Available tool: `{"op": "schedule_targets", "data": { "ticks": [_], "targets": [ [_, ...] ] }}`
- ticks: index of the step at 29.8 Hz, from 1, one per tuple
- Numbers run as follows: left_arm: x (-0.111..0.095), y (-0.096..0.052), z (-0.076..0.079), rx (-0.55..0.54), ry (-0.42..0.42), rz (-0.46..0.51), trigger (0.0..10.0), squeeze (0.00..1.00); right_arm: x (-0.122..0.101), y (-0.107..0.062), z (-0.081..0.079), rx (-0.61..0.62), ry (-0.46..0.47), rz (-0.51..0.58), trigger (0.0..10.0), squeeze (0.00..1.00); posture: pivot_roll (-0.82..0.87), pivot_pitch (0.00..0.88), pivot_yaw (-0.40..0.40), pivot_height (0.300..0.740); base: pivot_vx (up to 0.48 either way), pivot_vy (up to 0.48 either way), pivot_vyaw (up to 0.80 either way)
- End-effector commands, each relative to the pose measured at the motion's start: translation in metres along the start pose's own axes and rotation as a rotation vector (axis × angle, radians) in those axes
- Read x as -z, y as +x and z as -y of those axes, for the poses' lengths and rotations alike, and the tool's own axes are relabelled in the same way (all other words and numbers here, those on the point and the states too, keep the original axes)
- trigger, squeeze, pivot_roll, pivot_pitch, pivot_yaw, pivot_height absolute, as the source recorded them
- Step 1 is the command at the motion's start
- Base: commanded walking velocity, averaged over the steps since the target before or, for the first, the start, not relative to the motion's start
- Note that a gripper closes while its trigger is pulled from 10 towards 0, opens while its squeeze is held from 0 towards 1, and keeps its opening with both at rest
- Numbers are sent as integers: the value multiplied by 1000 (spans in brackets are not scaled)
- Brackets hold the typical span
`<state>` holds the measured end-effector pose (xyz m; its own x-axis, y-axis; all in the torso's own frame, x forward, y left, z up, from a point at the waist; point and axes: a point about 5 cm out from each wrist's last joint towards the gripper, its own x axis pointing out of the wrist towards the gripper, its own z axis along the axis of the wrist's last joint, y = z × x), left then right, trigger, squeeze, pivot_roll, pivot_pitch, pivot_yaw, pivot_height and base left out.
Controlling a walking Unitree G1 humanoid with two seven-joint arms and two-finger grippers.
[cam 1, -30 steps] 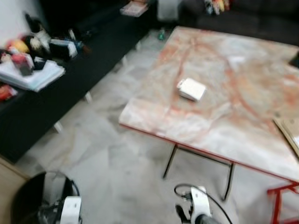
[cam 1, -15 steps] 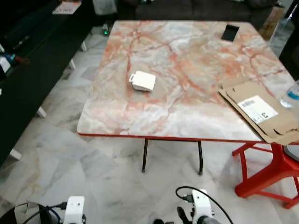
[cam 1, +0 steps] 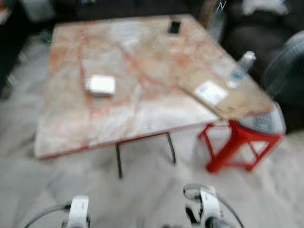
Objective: Picking trash to rubbish bin
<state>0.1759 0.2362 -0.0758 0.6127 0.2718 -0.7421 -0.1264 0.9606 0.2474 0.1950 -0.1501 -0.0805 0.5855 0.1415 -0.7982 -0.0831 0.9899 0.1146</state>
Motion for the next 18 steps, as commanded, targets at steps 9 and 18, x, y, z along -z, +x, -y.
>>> {"op": "schedule_targets", "data": {
  "ticks": [9, 18],
  "targets": [
    [4, -1, 6, 18, 2, -18, 10000, 0, 4, -1, 5, 18, 15, -4, 10000, 0, 117, 120, -14, 740, 0, 0, 0],
    [4, -1, 5, 16, 7, -19, 10000, 0, 1, -1, 4, 21, -20, 8, 10000, 0, 118, 127, -12, 740, 0, 0, 177]
  ]
}}
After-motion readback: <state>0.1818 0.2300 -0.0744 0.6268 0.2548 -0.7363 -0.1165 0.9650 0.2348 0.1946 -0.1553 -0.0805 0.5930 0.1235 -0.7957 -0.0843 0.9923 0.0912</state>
